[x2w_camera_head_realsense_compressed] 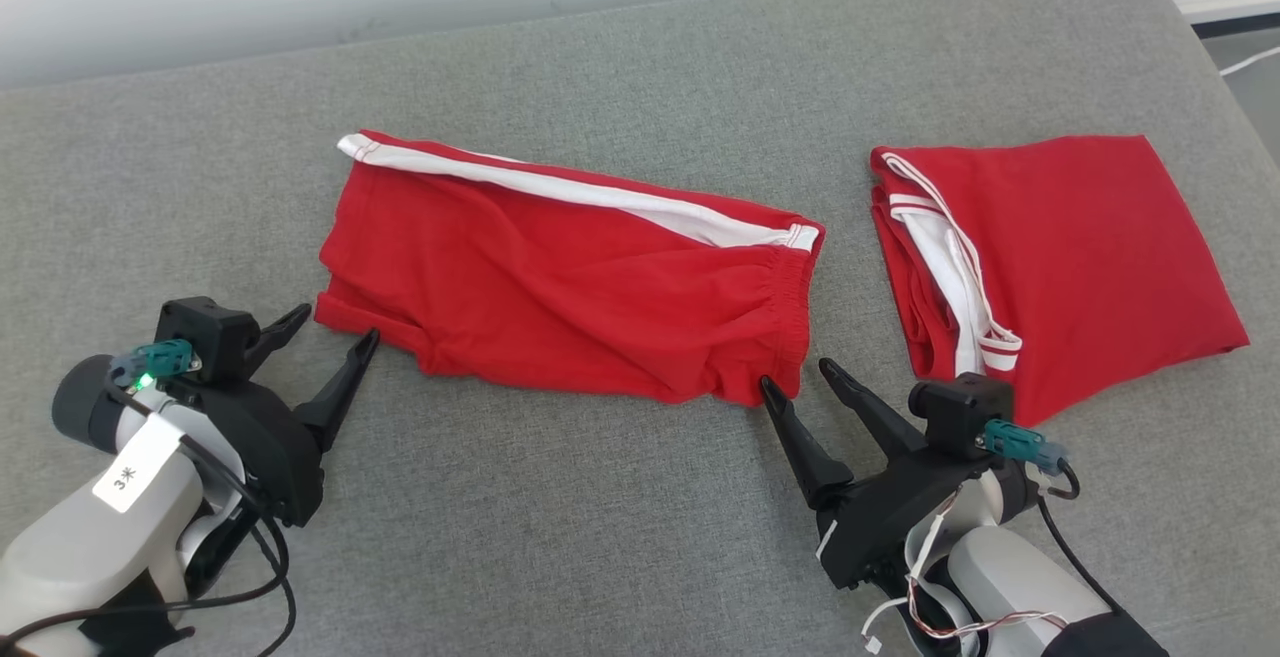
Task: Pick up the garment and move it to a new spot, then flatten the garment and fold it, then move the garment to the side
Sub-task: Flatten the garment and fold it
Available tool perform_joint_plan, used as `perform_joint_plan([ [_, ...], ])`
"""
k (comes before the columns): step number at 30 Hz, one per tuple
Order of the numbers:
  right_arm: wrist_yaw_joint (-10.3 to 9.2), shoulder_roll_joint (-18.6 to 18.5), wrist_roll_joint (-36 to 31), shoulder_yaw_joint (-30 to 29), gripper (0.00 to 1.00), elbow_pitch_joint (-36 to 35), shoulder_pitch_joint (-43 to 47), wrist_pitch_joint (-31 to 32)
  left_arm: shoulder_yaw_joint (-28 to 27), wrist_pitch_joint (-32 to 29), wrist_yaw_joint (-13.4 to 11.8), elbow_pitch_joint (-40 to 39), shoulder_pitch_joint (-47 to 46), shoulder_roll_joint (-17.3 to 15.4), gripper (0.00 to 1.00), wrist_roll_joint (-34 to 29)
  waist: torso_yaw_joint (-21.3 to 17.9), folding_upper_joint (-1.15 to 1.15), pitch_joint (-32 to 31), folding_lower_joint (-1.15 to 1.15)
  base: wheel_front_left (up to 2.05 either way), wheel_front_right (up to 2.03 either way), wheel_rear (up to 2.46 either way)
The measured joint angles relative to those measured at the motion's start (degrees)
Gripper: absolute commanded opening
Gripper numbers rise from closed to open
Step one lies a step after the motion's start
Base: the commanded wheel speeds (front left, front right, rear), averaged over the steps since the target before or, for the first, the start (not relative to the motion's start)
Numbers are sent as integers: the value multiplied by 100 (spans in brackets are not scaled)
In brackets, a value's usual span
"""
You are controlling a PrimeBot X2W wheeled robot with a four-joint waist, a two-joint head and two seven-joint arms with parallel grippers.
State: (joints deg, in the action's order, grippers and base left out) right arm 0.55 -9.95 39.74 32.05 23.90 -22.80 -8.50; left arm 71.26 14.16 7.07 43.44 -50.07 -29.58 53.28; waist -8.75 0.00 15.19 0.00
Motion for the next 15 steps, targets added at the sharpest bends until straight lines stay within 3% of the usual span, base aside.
perform_joint_plan([
  [13, -110, 103, -118, 157, 100, -5, -154, 201, -25, 0, 2, 522, -211, 242, 100, -33, -92, 0, 216, 0, 0, 0, 0],
  [14, -112, 113, -147, 193, 91, 16, -154, 207, -21, 0, 3, 553, -208, 267, 98, -32, -92, 0, 227, 0, 0, 0, 0],
  [15, -112, 136, -156, 204, 27, 30, -157, 243, -18, 0, 4, 586, -207, 287, 33, -31, -92, 0, 236, 0, 0, 0, 0],
])
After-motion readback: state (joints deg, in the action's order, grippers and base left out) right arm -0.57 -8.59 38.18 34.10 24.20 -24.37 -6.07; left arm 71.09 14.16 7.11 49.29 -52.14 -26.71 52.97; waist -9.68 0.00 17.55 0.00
